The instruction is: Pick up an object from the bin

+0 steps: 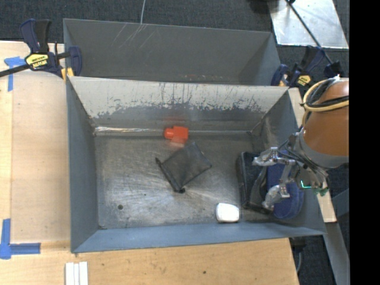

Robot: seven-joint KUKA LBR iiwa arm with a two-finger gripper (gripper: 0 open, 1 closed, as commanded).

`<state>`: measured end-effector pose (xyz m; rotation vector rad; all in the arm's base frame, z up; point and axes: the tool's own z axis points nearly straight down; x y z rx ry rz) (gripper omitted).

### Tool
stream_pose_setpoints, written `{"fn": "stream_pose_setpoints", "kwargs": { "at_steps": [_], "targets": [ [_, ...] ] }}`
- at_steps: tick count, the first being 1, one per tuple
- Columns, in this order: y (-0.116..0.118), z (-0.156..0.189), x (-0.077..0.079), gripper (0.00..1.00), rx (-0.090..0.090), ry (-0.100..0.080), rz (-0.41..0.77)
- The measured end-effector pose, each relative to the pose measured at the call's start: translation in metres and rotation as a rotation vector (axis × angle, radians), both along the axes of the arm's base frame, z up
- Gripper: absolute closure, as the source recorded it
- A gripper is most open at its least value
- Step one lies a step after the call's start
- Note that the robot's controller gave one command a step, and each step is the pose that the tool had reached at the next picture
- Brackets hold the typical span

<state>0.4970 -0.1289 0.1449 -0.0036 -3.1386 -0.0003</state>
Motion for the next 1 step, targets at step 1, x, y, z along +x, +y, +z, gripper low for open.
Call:
{"fn": "stream_pose_setpoints", "kwargs": {
  "at_steps": [1],
  "targets": [
    [0.0005, 0.0026, 0.0019, 1.0, -0.001, -0.006, 0.003]
  ]
}}
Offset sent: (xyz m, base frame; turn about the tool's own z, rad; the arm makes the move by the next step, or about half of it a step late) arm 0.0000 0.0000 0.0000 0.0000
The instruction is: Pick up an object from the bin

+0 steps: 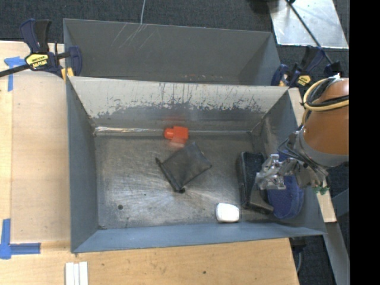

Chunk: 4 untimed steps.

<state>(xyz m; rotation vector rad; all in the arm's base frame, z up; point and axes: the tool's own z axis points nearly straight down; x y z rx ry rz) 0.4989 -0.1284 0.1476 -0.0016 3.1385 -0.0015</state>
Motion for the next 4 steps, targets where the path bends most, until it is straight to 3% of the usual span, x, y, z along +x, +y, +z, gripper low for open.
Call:
{"fn": "stream_pose_setpoints", "kwargs": {
  "at_steps": [1, 2, 3, 4],
  "targets": [
    [0.007, -0.023, 0.006, 1.0, -0.008, -0.017, 0.202],
    [0.012, 0.003, -0.011, 1.0, -0.002, -0.004, 0.209],
    [0.008, -0.024, 0.007, 1.0, -0.001, -0.007, 0.569],
    [0.011, -0.013, 0.007, 1.0, -0.003, 0.001, 0.582]
  ]
}}
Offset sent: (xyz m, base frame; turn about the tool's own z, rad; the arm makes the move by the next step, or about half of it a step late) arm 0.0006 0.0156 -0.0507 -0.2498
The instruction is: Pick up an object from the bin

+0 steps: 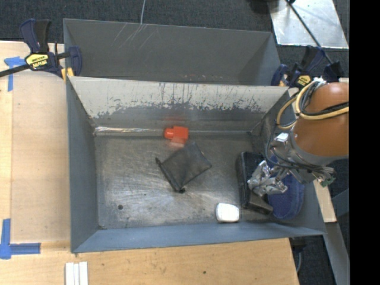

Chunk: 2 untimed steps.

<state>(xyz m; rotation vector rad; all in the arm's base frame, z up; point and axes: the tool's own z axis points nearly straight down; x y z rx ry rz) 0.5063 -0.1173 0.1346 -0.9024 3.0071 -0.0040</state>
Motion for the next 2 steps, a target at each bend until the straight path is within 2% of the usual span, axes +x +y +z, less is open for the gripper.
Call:
{"fn": "stream_pose_setpoints", "kwargs": {
  "at_steps": [1, 2],
  "targets": [
    [0.001, -0.002, 0.0, 0.0, 0.002, 0.001, 0.0],
    [-0.011, -0.034, 0.016, 0.0, 0.01, -0.011, -0.129]
  ]
}}
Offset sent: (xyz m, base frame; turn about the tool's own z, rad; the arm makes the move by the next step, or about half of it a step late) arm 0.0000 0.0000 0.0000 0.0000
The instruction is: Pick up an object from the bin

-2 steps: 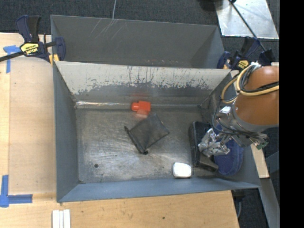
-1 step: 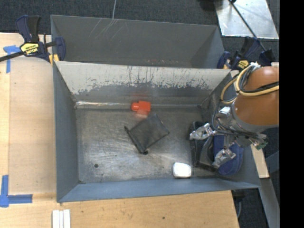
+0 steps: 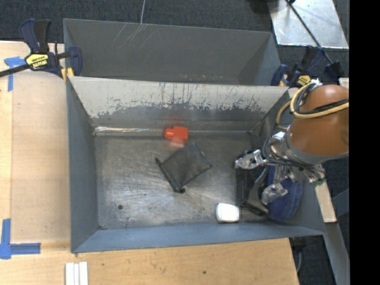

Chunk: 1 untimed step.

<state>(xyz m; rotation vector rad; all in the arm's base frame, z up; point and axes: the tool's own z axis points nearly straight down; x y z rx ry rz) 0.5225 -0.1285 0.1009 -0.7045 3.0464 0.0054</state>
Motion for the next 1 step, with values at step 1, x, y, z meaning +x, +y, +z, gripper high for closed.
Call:
{"fn": "stream_pose_setpoints", "kwargs": {
  "at_steps": [1],
  "targets": [
    [-0.0014, -0.012, 0.0328, 0.0, 0.015, -0.001, 0.511]
  ]
}}
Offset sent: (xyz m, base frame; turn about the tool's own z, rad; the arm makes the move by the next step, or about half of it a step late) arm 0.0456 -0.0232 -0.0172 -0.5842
